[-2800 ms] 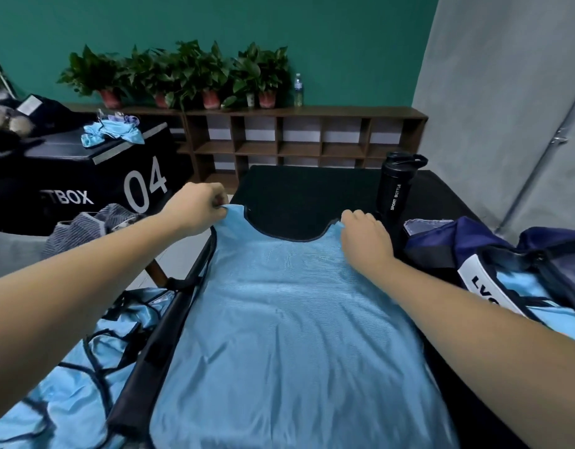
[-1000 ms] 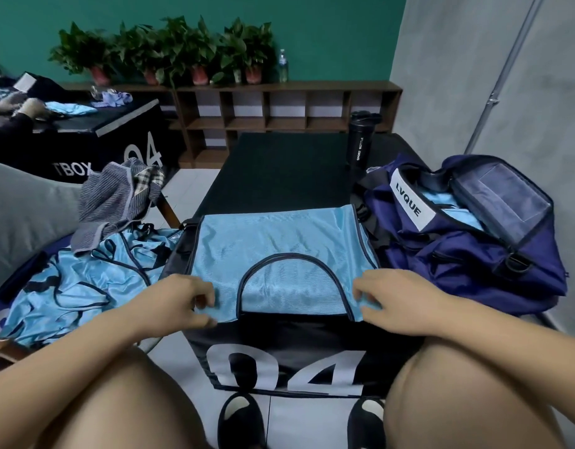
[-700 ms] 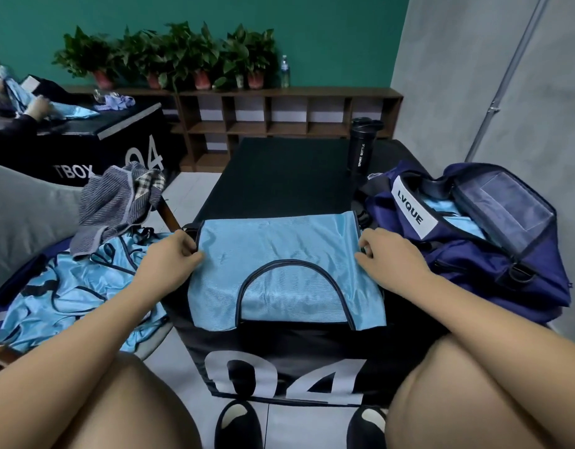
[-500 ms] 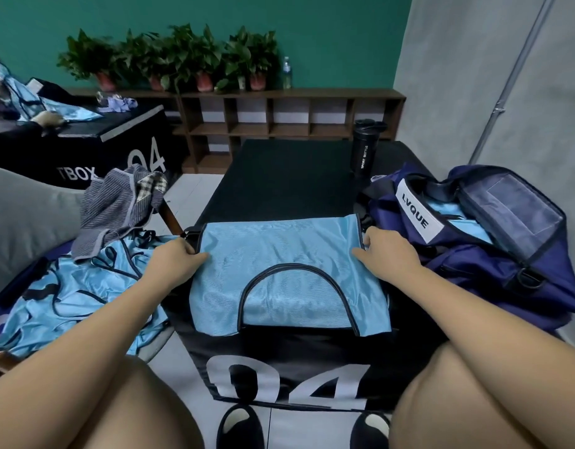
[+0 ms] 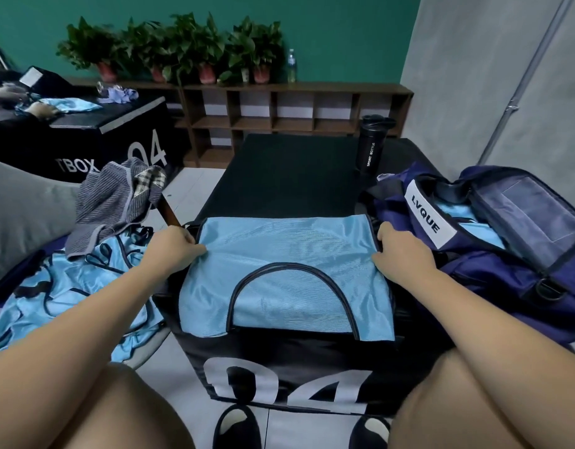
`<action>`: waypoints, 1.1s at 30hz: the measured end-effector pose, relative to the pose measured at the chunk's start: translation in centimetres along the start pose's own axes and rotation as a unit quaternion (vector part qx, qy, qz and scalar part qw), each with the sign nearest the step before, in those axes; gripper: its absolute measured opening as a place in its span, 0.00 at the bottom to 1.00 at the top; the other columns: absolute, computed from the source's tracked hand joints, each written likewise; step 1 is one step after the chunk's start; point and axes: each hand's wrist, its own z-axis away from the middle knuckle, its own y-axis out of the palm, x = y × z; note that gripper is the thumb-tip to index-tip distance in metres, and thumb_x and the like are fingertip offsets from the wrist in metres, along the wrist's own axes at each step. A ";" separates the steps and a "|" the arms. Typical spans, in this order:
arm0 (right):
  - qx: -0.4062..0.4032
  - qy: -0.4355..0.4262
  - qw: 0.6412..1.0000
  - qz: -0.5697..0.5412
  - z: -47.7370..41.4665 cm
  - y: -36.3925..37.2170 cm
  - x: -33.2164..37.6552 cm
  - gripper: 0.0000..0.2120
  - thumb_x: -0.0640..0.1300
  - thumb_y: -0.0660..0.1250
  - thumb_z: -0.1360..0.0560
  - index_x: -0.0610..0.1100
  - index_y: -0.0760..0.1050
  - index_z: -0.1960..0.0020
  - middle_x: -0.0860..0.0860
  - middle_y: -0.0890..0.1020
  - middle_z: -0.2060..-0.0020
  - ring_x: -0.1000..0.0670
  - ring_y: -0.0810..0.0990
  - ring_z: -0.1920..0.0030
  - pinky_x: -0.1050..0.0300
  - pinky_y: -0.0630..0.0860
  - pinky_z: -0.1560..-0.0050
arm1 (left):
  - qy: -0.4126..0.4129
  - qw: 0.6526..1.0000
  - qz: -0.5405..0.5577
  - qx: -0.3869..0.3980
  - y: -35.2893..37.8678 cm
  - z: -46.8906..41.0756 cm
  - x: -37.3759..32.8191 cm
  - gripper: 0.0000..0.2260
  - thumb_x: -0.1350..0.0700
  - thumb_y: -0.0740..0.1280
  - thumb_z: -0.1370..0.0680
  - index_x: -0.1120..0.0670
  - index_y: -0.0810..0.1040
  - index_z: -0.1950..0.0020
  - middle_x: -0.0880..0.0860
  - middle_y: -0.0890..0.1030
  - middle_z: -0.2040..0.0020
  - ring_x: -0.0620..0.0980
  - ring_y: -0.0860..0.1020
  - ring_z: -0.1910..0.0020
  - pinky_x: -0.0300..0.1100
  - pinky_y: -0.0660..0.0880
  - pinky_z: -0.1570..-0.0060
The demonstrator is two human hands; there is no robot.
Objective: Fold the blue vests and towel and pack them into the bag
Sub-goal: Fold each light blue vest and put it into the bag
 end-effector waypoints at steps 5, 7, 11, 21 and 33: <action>-0.018 -0.075 0.997 0.015 0.8 0.4 0.1 0.12 0.41 0.64 0.23 0.49 0.67 0.41 0.49 0.73 0.48 0.38 0.78 0.56 0.46 0.75 0.60 | 0.020 0.999 -0.037 -0.003 0.1 -3.0 -1.2 0.11 0.51 0.76 0.25 0.58 0.82 0.57 0.57 0.83 0.64 0.53 0.79 0.65 0.42 0.70 0.70; -0.027 -0.120 0.992 0.035 0.9 0.5 0.1 0.13 0.38 0.63 0.23 0.49 0.69 0.40 0.50 0.70 0.47 0.41 0.75 0.53 0.48 0.72 0.60 | 0.031 0.997 -0.071 -0.021 0.3 -4.2 -1.9 0.09 0.52 0.75 0.24 0.57 0.81 0.56 0.57 0.83 0.62 0.55 0.79 0.63 0.42 0.69 0.70; -0.010 -0.253 0.961 0.111 1.3 1.2 -0.2 0.29 0.29 0.64 0.30 0.53 0.74 0.35 0.51 0.70 0.40 0.45 0.70 0.43 0.50 0.69 0.48 | 0.047 0.990 -0.117 -0.058 1.1 -6.5 -3.2 0.05 0.56 0.69 0.22 0.57 0.79 0.55 0.57 0.82 0.63 0.57 0.79 0.64 0.42 0.70 0.71; -0.104 -0.336 0.930 0.104 1.3 1.7 0.2 0.12 0.41 0.75 0.32 0.52 0.78 0.53 0.54 0.77 0.56 0.44 0.78 0.48 0.46 0.66 0.43 | 0.036 0.988 -0.134 -0.061 3.6 -12.6 -6.3 0.03 0.62 0.65 0.24 0.55 0.77 0.53 0.56 0.80 0.60 0.56 0.77 0.63 0.43 0.69 0.70; -0.035 -0.421 0.905 0.045 8.9 2.0 8.6 0.06 0.48 0.66 0.28 0.49 0.71 0.54 0.51 0.72 0.62 0.46 0.72 0.61 0.50 0.71 0.56 | 0.038 0.997 -0.011 -0.068 7.9 -15.3 -13.0 0.11 0.64 0.61 0.25 0.55 0.73 0.44 0.57 0.78 0.51 0.60 0.77 0.52 0.51 0.75 0.56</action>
